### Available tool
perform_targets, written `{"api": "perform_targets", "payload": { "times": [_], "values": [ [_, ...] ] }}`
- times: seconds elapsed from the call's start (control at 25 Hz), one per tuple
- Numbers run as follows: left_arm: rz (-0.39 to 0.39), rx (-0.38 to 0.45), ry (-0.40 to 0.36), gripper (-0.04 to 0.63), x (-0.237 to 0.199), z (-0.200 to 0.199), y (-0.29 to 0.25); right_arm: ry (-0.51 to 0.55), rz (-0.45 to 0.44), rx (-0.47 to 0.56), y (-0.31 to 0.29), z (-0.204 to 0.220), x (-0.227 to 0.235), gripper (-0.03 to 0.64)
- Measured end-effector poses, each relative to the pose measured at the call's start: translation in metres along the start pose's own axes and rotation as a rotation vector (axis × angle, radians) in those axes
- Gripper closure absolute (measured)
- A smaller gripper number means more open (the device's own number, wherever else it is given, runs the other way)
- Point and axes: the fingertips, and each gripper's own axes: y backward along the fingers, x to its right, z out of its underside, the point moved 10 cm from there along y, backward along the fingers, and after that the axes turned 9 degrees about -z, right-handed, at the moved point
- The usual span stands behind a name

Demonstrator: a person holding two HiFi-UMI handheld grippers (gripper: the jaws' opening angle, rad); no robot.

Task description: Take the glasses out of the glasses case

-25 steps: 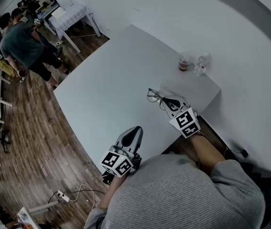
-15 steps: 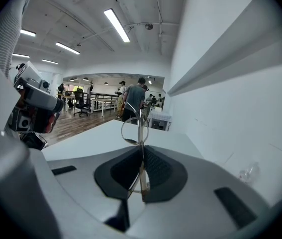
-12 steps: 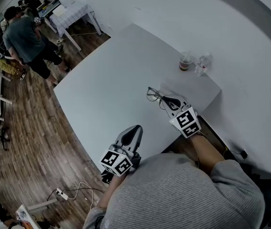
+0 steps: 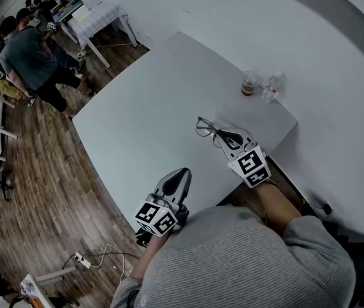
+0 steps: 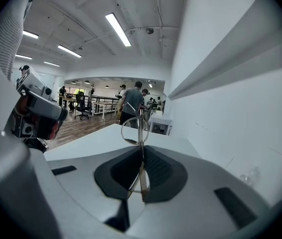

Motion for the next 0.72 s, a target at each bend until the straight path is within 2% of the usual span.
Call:
{"api": "perform_targets", "payload": {
  "times": [0.36,0.72],
  "values": [
    [-0.003,-0.003,-0.002,0.575,0.001,-0.002,0.003,0.023,-0.006,0.096,0.020,-0.028,-0.016,0.594],
    [0.003,0.001,-0.003,0.575,0.000,-0.003,0.004,0.036,-0.026,0.147,0.031,-0.044,-0.032,0.594]
  ]
}}
